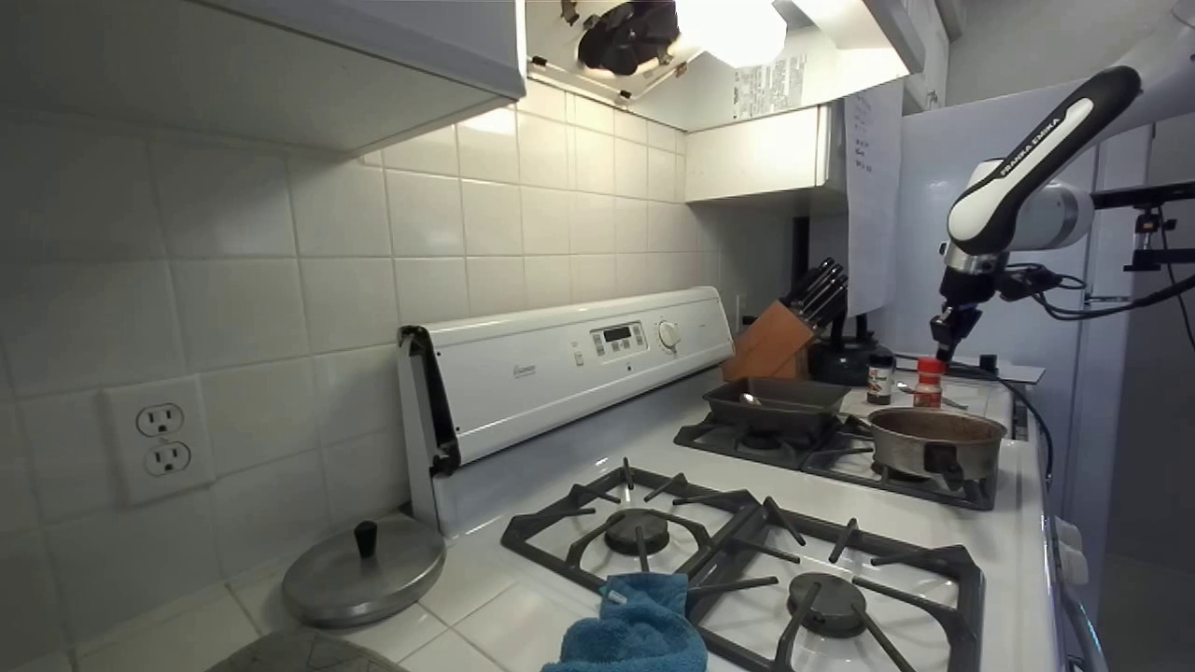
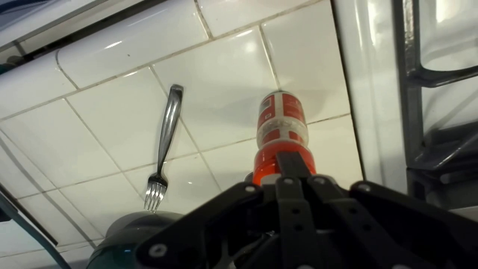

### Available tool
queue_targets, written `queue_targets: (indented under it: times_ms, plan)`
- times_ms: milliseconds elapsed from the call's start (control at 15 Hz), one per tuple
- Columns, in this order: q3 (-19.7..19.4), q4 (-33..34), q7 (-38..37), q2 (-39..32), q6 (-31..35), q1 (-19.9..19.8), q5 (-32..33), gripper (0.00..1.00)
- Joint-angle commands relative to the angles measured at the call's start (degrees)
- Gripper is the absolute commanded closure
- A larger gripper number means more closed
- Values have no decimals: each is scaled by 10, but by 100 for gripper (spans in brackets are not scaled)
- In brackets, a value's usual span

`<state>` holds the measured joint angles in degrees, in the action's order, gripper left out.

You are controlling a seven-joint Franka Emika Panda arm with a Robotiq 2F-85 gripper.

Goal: Close the spice shaker

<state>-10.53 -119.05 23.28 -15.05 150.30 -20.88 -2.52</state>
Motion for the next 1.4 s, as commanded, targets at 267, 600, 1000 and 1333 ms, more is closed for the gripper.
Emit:
queue_targets:
  times_ms: [267, 600, 1000, 1333]
  plan:
    - [4, 11, 12, -29, -16, -9, -19, 100]
    - [3, 19, 10, -32, -16, -12, -19, 100]
    - [12, 41, 17, -46, -24, -19, -43, 100]
    - [13, 59, 18, -53, -45, -19, -51, 100]
